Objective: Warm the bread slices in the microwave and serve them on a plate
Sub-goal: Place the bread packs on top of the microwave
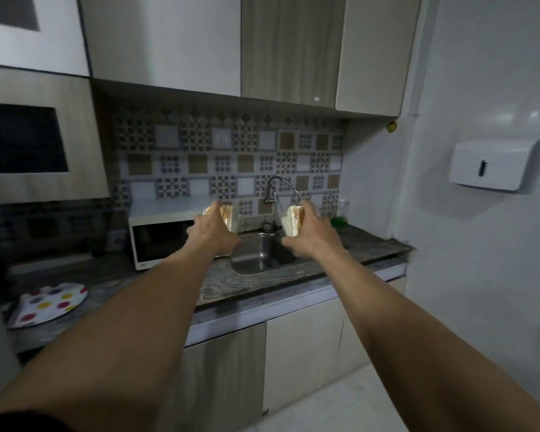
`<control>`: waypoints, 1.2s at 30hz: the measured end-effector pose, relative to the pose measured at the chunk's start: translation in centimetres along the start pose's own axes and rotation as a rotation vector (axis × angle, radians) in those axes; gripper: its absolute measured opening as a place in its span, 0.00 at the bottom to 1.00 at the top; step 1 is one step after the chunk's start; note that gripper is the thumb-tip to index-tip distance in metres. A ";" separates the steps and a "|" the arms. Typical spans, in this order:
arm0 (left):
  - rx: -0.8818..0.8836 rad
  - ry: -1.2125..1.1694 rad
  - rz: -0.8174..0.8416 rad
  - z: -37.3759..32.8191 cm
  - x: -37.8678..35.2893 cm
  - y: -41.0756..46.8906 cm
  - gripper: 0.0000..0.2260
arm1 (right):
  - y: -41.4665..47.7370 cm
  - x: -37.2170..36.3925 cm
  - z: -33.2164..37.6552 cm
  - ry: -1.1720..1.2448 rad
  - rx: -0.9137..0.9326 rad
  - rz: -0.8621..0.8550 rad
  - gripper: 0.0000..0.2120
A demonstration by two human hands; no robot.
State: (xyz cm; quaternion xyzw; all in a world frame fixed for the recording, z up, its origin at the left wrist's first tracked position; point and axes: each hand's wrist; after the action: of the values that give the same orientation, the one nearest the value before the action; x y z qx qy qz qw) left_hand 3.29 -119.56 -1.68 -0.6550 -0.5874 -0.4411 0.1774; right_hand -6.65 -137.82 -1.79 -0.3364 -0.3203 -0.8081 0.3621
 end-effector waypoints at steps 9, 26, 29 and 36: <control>0.141 0.083 -0.110 4.3 -1.6 8.7 0.44 | 10.6 -7.0 2.4 0.062 0.128 0.108 0.47; 0.224 0.107 -0.155 13.4 -5.7 33.1 0.44 | 35.1 -22.8 9.1 0.081 0.184 0.192 0.49; 0.219 0.147 -0.164 14.6 -6.6 36.9 0.45 | 39.0 -25.6 10.0 0.104 0.194 0.214 0.50; 0.304 0.119 -0.215 18.7 -8.4 46.3 0.47 | 48.5 -32.0 12.3 0.130 0.246 0.274 0.47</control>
State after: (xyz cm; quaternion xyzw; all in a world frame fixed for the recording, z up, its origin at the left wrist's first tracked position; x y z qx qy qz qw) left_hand 53.68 -122.13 -5.26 -0.5269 -0.7022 -0.4017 0.2605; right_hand 52.40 -142.44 -6.36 -0.2771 -0.3439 -0.7261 0.5270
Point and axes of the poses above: each hand's wrist, its own y-axis towards the middle knuckle, its own x-axis out of the back of the hand, z = x × y, and after that the axes turned 3 degrees about -x, right-handed
